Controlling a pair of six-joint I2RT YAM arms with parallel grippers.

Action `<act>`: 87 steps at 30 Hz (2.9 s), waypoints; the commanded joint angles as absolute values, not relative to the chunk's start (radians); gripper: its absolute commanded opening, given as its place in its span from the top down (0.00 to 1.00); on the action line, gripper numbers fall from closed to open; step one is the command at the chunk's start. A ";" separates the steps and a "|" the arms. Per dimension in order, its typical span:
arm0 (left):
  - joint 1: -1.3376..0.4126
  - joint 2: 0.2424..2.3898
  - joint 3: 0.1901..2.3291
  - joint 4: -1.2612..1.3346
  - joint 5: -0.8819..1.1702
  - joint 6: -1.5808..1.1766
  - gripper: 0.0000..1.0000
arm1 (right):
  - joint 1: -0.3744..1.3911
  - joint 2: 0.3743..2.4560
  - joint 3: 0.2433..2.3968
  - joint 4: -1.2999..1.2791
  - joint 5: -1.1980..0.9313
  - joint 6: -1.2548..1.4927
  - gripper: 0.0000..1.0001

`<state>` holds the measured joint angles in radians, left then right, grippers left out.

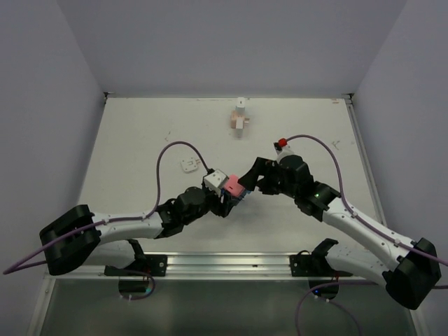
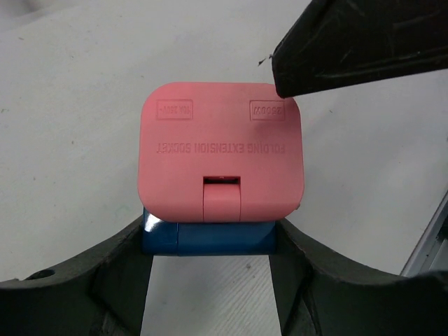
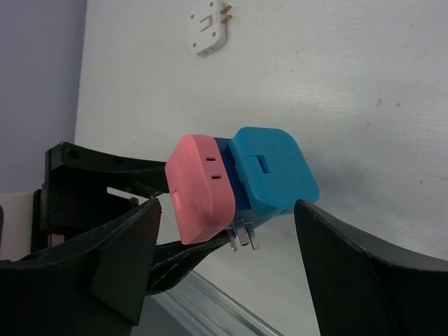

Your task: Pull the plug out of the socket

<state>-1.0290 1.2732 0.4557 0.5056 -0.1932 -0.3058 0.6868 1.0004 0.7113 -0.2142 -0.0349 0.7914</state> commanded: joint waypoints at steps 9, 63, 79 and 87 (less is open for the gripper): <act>-1.032 1.154 0.434 0.483 -0.178 -0.356 1.00 | 0.686 1.035 0.709 -0.081 -0.199 0.851 0.28; -1.032 1.195 0.508 0.390 -0.144 -0.385 1.00 | 0.862 1.138 0.775 -0.100 -0.106 0.703 0.66; -1.034 1.186 0.506 0.359 -0.143 -0.411 0.96 | 0.876 1.160 0.765 -0.041 -0.091 0.701 1.00; -1.032 1.192 0.572 0.276 -0.127 -0.414 1.00 | 0.911 1.166 0.767 -0.052 -0.071 0.601 1.00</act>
